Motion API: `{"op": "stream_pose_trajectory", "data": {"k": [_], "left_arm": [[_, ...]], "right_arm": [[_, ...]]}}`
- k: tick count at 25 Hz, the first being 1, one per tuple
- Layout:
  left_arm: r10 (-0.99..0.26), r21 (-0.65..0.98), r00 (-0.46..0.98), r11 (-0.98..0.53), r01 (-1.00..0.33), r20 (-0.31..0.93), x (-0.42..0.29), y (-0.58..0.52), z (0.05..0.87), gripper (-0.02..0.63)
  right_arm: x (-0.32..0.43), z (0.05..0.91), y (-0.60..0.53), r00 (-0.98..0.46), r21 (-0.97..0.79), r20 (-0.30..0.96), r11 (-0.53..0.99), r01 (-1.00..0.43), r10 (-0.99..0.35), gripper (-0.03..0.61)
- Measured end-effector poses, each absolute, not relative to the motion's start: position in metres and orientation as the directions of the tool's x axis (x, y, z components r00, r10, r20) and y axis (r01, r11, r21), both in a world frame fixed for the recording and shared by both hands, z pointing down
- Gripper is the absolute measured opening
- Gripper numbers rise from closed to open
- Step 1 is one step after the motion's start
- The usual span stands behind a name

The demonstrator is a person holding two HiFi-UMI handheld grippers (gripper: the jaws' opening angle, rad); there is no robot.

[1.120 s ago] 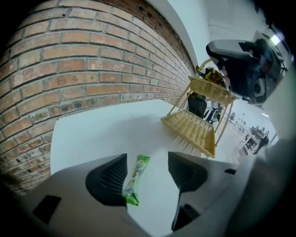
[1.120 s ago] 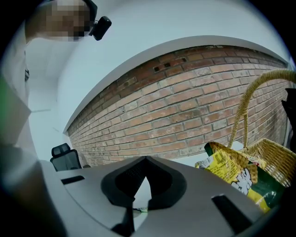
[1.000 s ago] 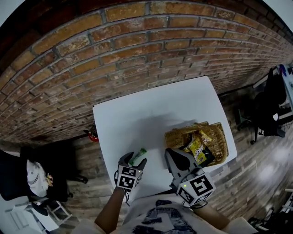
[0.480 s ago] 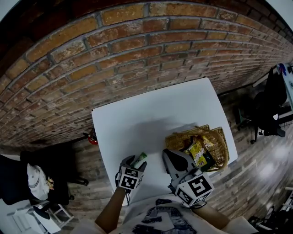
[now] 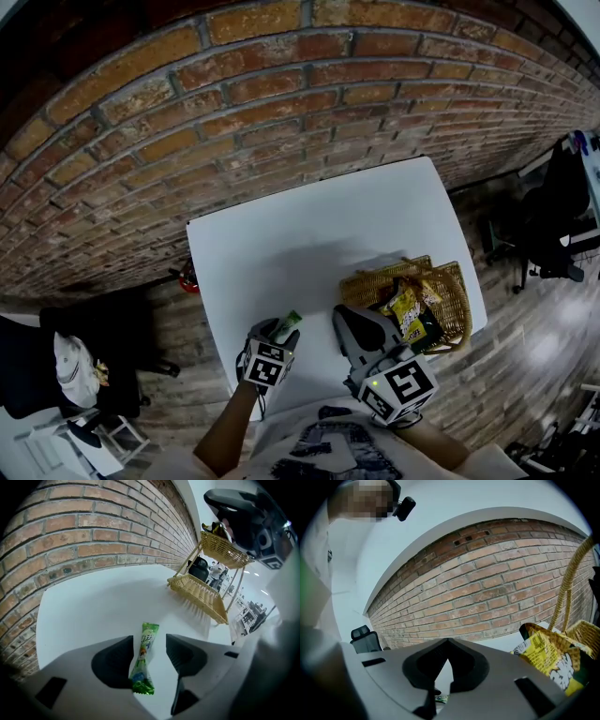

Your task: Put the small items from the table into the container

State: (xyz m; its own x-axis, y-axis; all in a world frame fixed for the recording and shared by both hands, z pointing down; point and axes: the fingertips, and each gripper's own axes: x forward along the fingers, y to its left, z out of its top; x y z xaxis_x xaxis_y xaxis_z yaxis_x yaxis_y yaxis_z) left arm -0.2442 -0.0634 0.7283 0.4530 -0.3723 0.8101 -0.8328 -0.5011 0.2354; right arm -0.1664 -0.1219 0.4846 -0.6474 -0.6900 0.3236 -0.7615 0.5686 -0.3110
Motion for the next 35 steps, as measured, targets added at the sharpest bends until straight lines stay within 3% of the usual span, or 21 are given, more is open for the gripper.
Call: {"op": "stream_pose_trajectory", "data": {"k": [20, 35], "left_arm": [[-0.388, 0.205, 0.399, -0.454, -0.867, 0.831, -0.255, -0.06, 0.732, 0.13], [-0.44, 0.177, 0.382, -0.438, -0.881, 0.813, -0.254, -0.057, 0.717, 0.101]], "right_arm": [[-0.164, 0.481, -0.119, -0.645, -0.311, 0.314, 0.567, -0.763, -0.696, 0.018], [-0.156, 0.47, -0.103, -0.641, -0.298, 0.294, 0.569, -0.766, -0.709, 0.018]]}}
